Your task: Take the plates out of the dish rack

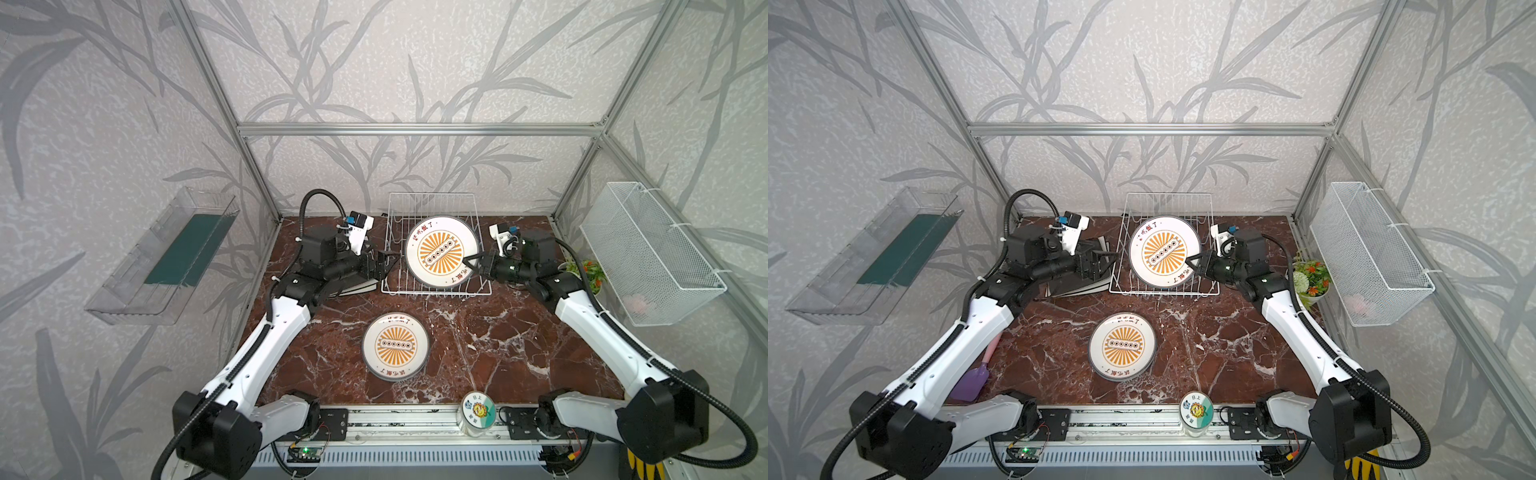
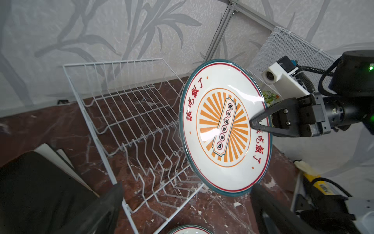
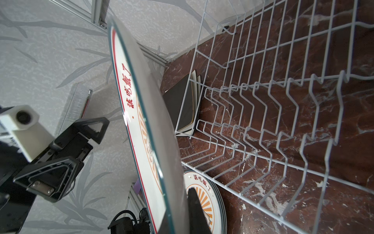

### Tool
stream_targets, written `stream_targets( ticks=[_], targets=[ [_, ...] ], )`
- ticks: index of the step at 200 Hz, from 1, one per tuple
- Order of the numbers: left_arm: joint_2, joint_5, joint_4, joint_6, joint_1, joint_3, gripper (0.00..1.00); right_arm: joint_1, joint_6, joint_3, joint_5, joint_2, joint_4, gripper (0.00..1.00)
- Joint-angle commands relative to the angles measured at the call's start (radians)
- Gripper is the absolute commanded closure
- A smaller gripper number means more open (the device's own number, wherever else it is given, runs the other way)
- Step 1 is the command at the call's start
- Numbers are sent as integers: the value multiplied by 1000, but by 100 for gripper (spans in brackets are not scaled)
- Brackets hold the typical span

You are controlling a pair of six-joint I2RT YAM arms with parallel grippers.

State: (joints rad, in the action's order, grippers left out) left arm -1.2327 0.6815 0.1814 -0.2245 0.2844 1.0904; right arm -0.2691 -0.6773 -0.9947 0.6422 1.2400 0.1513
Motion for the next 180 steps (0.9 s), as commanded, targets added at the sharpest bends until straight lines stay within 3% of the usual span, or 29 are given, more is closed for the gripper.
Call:
stream_targets(
  ticks=[1,22,104,145,180],
  targets=[
    [-77,235,-9,-131,-4,68,2,2,69,18,75,-36,-117,100],
    [-133,287,1,-131,-1,105,3,1,83,25,92,-33,-122,100],
    [-234,283,125,-46,54,187,7,-28,88,26,140,14,-172,100],
    [-243,280,136,-33,68,192,16,-35,90,35,148,23,-186,100],
    [-248,286,144,-28,74,190,34,-41,83,39,178,42,-206,100]
  ],
)
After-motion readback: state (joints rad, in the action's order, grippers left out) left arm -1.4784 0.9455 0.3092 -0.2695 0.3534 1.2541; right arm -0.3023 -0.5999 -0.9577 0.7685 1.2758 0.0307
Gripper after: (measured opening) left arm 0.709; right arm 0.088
